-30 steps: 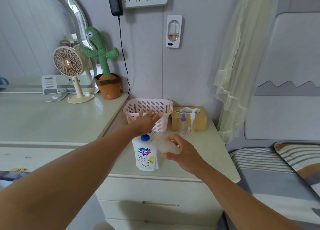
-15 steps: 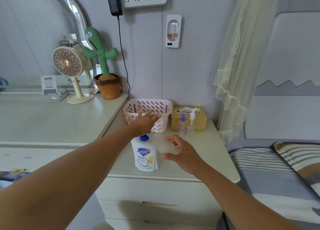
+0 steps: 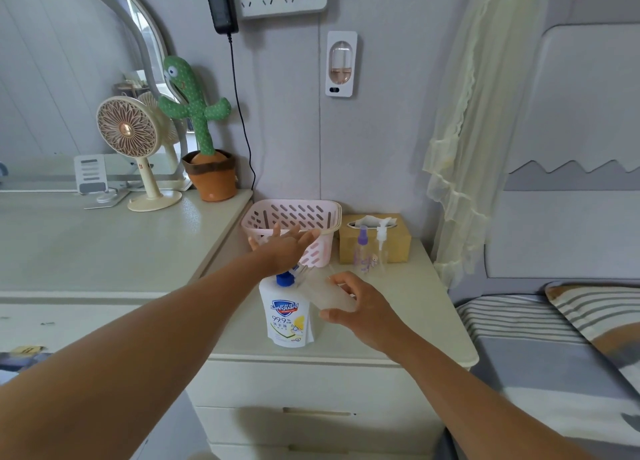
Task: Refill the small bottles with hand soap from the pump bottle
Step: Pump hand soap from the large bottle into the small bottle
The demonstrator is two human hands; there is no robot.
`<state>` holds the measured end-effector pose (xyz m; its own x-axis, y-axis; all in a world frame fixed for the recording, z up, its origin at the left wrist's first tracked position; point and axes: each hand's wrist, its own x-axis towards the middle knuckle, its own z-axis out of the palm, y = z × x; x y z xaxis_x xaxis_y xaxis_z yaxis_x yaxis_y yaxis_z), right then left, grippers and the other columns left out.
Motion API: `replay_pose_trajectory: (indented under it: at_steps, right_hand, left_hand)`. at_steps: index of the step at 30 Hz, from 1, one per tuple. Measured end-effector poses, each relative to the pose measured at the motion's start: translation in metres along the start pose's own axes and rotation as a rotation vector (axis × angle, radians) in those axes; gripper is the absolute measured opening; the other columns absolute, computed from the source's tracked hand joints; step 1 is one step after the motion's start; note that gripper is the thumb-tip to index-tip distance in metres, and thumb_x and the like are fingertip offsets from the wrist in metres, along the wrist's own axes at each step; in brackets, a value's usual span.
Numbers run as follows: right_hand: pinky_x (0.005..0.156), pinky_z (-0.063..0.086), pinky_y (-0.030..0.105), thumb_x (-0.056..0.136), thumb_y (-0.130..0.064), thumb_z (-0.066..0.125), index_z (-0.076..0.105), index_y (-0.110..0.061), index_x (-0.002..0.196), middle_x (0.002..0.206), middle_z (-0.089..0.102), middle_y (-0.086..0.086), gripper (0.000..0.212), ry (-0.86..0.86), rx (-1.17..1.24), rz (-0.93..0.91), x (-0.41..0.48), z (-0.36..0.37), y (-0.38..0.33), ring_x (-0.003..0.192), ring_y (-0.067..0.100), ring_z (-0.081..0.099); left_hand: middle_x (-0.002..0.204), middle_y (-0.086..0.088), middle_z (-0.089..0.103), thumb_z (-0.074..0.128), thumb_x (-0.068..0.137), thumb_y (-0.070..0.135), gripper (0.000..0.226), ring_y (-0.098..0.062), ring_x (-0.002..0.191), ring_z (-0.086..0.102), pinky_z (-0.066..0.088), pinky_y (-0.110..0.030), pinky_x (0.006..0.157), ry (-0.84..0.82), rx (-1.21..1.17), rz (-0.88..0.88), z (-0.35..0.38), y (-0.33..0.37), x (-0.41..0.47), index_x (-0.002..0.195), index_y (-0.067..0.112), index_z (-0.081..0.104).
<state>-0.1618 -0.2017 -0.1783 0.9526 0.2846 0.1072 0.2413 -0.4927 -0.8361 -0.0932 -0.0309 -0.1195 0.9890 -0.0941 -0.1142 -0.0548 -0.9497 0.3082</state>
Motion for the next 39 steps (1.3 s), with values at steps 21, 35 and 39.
replay_pose_trajectory:
  at_steps: [21, 35, 39]
  right_hand:
    - [0.070, 0.040, 0.007, 0.079, -0.023, 0.074, 0.053, -0.025, 0.121, 0.110, 0.055, -0.007, 0.048, 0.022, 0.070, 0.042, -0.005, 0.004, 0.002, 0.095, 0.005, 0.050]
    - [0.067, 0.037, 0.002, 0.081, -0.022, 0.071, 0.051, -0.025, 0.123, 0.109, 0.053, -0.010, 0.047, 0.055, 0.044, 0.044, -0.011, 0.003, -0.008, 0.099, 0.006, 0.049]
    - [0.070, 0.037, 0.004, 0.080, -0.021, 0.072, 0.052, -0.026, 0.123, 0.111, 0.057, -0.009, 0.048, 0.082, 0.072, 0.043, -0.015, 0.006, -0.007, 0.095, 0.002, 0.050]
  left_hand:
    - [0.159, 0.003, 0.004, 0.009, 0.099, 0.052, 0.057, -0.023, 0.145, -0.012, -0.016, -0.053, 0.109, -0.062, -0.030, -0.002, -0.002, 0.008, -0.011, 0.149, 0.027, 0.021]
    - [0.158, 0.007, 0.004, 0.008, 0.098, 0.055, 0.056, -0.023, 0.145, -0.011, -0.014, -0.061, 0.108, -0.067, -0.023, -0.036, -0.001, 0.003, -0.011, 0.148, 0.034, 0.019]
    - [0.159, 0.000, 0.003, 0.009, 0.102, 0.044, 0.052, -0.023, 0.145, -0.012, -0.018, -0.049, 0.108, -0.100, -0.013, 0.001, -0.009, 0.012, -0.020, 0.149, 0.025, 0.019]
